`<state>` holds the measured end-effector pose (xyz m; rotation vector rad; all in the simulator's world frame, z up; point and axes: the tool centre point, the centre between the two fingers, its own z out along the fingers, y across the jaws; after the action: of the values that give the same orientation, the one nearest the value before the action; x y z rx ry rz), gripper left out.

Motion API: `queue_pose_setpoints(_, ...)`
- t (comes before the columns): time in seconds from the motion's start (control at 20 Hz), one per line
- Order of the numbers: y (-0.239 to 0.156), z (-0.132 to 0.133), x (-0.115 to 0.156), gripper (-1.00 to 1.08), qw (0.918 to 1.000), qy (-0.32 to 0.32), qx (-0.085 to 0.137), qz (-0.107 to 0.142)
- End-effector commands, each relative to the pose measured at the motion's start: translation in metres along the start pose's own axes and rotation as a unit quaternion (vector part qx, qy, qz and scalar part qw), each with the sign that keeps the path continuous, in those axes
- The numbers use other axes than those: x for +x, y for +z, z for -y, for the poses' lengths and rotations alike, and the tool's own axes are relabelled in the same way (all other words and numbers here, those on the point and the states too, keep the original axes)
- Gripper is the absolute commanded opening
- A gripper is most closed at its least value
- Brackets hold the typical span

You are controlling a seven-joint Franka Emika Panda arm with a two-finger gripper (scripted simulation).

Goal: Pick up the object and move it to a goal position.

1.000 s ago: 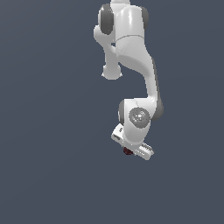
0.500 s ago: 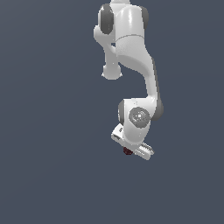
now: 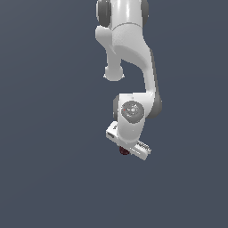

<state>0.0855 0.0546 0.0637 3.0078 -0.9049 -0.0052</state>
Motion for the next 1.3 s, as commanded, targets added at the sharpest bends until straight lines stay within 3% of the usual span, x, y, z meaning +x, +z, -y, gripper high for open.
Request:
queue_pose_setpoints(0.0,-0.020,-0.015,0.010,-1.00,1.0000,0.001,0.001,-0.001)
queue_pose_setpoints(0.85,-0.167,-0.130,0.082,-1.00,1.0000,0.001,0.001,-0.001)
queue_pose_setpoints(1.25,-0.211,-0.161,0.105,-1.00,1.0000,0.001,0.001,-0.001)
